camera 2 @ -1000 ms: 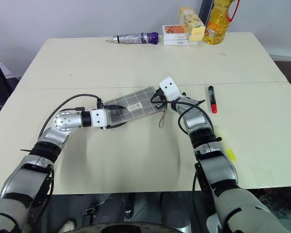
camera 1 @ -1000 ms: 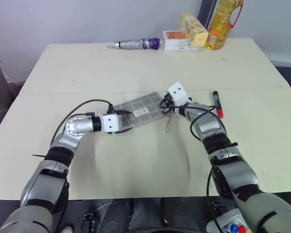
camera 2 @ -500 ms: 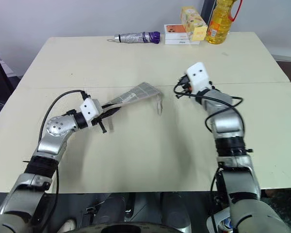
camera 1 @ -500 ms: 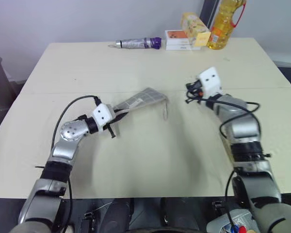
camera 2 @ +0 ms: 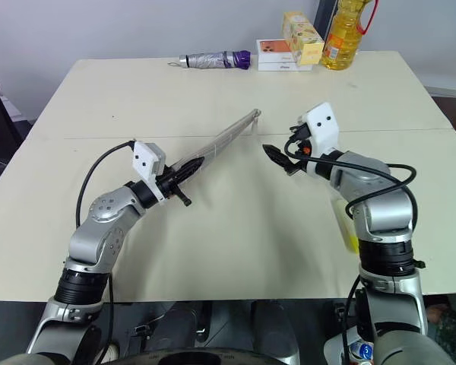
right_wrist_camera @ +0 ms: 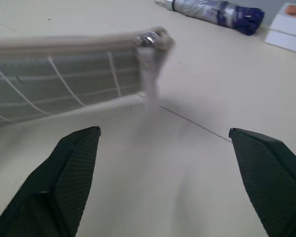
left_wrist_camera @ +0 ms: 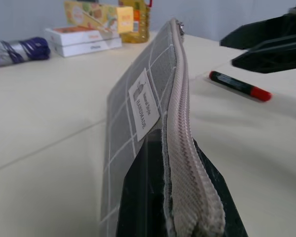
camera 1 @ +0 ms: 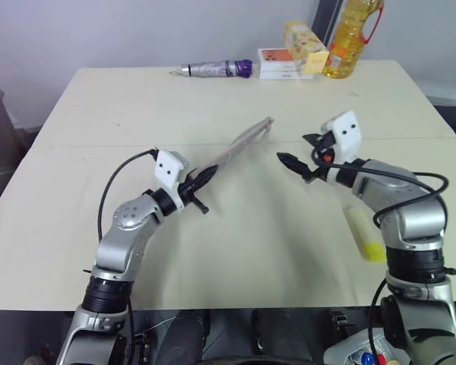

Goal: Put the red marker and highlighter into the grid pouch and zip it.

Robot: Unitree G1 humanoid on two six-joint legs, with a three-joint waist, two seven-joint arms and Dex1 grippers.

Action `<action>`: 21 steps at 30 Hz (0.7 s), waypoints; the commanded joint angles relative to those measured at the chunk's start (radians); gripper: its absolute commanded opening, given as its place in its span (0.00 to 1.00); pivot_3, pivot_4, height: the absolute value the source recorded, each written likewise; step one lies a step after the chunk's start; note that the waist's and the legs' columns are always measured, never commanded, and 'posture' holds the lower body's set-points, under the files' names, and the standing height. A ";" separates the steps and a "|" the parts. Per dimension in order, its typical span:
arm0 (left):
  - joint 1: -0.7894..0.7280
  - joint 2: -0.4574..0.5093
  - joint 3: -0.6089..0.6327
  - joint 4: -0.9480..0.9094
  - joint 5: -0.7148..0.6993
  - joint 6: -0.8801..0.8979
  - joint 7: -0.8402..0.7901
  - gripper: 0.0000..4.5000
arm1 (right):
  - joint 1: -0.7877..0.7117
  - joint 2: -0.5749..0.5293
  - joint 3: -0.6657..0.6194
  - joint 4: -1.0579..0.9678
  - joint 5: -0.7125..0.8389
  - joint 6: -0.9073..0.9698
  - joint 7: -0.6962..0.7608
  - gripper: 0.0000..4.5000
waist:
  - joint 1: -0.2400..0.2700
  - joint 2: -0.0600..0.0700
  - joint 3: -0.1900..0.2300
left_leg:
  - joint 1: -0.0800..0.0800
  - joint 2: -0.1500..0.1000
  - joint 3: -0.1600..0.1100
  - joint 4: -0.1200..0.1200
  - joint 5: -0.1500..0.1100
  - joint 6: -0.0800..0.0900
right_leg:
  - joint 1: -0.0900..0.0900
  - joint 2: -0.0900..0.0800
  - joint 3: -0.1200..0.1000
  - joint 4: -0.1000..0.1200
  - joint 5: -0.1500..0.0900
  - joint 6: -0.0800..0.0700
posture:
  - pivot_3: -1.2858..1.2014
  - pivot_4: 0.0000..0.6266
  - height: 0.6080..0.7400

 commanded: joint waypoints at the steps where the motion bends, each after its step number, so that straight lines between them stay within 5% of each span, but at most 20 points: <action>1: 0.003 0.015 0.003 -0.060 -0.033 0.032 -0.022 0.00 | -0.039 0.018 -0.005 -0.016 0.010 -0.040 -0.027 0.99 | 0.000 0.000 0.000 | 0.000 0.000 0.000 0.000 0.000 0.000 | 0.000 0.000 0.000 0.000 0.000 0.000 | 0.52 0.24 1.00; 8: 0.011 0.041 0.008 -0.088 -0.054 0.063 -0.047 0.00 | -0.087 0.077 0.023 0.057 0.000 -0.076 -0.068 0.99 | -0.001 0.000 0.000 | 0.000 0.000 0.000 0.000 0.000 0.000 | 0.000 0.000 0.000 0.000 0.000 0.000 | 0.52 0.24 1.00; 11: 0.015 0.046 0.006 -0.094 -0.050 0.067 -0.047 0.00 | -0.096 0.087 0.028 0.080 0.001 -0.088 -0.076 0.83 | -0.001 0.000 0.000 | 0.000 0.000 0.000 0.000 0.000 0.000 | 0.000 0.000 0.000 0.000 0.000 0.000 | 0.52 0.24 1.00; 18: 0.031 0.047 0.009 -0.116 -0.051 0.069 -0.041 0.00 | -0.092 0.082 0.042 0.071 0.022 -0.079 -0.055 0.01 | 0.000 0.000 0.000 | 0.000 0.000 0.000 0.000 0.000 0.000 | 0.000 0.000 0.000 -0.001 0.000 0.000 | 0.52 0.24 1.00; 21: 0.032 0.047 0.005 -0.111 -0.038 0.058 -0.034 0.00 | -0.087 0.060 0.078 0.034 0.021 -0.071 -0.023 0.01 | -0.001 0.000 0.000 | 0.000 0.000 0.000 0.000 0.000 0.000 | 0.000 0.000 0.000 -0.001 0.000 0.000 | 0.52 0.24 1.00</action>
